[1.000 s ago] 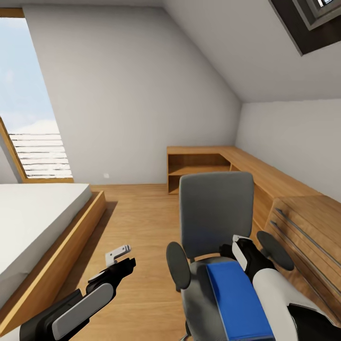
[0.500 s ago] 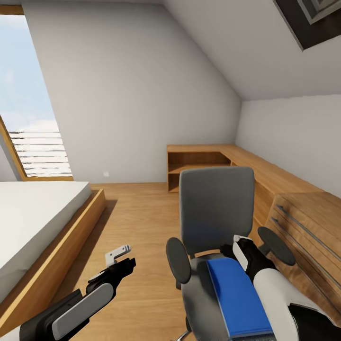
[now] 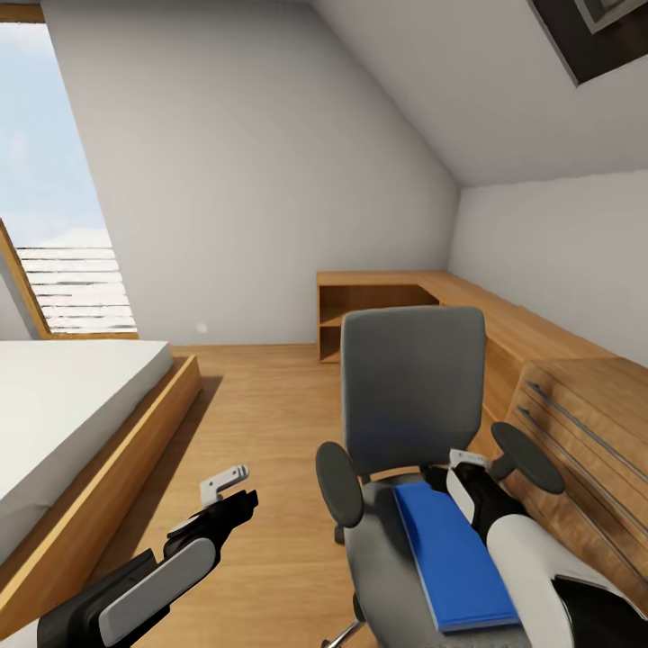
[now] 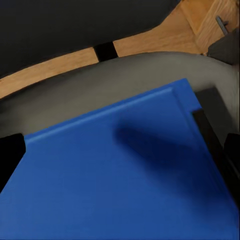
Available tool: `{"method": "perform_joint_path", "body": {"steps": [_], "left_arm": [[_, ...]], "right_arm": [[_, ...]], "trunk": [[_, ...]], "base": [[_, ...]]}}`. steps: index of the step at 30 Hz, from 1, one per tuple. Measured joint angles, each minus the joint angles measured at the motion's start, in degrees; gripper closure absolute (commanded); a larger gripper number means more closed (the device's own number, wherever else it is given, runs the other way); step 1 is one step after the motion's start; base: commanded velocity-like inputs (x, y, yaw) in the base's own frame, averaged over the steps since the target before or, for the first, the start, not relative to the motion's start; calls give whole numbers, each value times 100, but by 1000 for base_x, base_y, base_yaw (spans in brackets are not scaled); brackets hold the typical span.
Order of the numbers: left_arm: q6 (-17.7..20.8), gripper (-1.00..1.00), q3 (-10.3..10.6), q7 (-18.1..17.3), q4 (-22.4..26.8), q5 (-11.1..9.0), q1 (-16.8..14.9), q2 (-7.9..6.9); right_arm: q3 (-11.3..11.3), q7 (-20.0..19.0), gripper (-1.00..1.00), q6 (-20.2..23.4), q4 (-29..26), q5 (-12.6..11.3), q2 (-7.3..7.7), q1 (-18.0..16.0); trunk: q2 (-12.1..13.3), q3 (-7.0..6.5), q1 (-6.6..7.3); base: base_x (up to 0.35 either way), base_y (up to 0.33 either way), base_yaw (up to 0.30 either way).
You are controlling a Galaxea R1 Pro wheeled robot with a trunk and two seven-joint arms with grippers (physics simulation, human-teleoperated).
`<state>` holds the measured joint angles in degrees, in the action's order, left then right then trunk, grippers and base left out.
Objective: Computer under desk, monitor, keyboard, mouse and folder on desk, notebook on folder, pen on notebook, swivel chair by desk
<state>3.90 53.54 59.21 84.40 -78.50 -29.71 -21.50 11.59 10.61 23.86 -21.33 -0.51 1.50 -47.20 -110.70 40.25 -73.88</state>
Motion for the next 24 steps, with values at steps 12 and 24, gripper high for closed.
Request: {"method": "perform_joint_path", "body": {"steps": [12, 24], "left_arm": [[0, -100, 7, 0, -1, 0, 0, 7], [0, -100, 16, 0, 0, 0, -1, 17]], "right_arm": [[20, -228, -100, -215, 125, -18, 424, -4], [53, -675, -100, -355, 103, -42, 501, -6]], "trunk": [[-481, 215, -264], [-844, 377, -462]], "base": [[0, 0, 0], [0, 0, 0]]}}
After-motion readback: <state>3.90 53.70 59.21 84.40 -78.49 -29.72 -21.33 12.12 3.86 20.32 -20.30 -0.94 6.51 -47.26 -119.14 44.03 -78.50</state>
